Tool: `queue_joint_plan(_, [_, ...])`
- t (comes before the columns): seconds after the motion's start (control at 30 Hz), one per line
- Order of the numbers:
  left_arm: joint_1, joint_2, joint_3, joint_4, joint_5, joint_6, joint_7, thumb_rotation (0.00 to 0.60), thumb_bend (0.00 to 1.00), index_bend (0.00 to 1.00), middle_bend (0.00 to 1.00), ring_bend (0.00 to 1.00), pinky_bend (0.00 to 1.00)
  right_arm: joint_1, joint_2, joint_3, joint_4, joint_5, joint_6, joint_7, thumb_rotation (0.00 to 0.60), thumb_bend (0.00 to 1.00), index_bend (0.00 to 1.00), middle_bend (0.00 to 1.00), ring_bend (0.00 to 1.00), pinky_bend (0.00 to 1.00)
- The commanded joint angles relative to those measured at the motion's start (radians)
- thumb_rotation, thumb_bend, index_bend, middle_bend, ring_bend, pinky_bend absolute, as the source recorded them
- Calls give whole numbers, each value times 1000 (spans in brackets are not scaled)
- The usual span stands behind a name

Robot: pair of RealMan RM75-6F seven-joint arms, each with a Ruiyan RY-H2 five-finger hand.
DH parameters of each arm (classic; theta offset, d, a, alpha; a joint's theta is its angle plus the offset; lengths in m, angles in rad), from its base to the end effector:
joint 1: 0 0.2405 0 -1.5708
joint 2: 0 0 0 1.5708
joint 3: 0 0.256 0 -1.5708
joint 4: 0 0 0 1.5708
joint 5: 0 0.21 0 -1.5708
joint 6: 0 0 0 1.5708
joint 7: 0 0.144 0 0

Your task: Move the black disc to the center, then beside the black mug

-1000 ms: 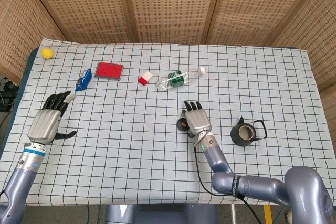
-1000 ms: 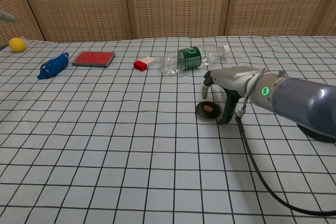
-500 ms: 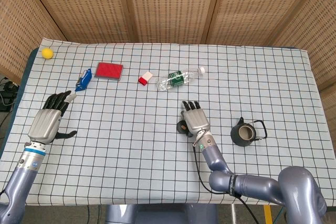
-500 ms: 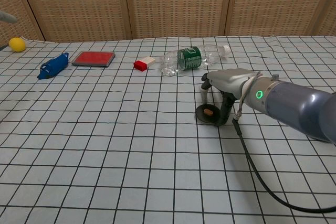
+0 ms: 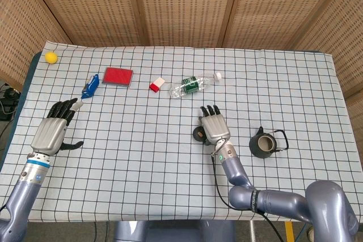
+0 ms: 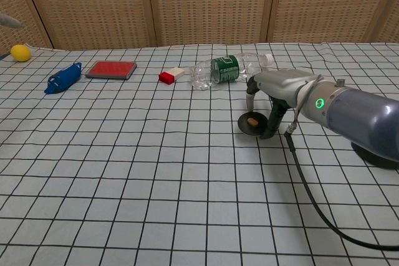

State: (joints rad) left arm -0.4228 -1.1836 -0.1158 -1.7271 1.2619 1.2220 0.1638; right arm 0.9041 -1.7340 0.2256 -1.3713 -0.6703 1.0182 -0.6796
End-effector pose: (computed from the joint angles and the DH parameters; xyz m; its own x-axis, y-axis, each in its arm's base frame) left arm -0.2361 0.2799 0.1097 0.3604 0.1247 0.9244 0.9280 -0.1484 -0.3417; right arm -0.1202 -0.3671 -0.0597 0.5031 -0.3069 0.8079 -0.8635 -0.2168 0.4554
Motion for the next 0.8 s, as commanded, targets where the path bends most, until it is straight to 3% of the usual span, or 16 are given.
queue_joint_plan(0.03, [3,0,0,-3,4,5,3,600,70,0,0,0,0,-37,77,4,-74,-7,57,-2,600,382,517,156,0,0])
queue_joint_plan(0.43, [12,-13,10,-25,32,26,54,600,70,0,0,0,0,-194,326,-43,-266,-70,155,92,600,382,516,156,0,0])
queue_joint_plan(0.8, [18,-34,23,-41,50,40,115,600,71,0,0,0,0,-310,448,-83,-273,-152,137,261,600,382,515,156,0,0])
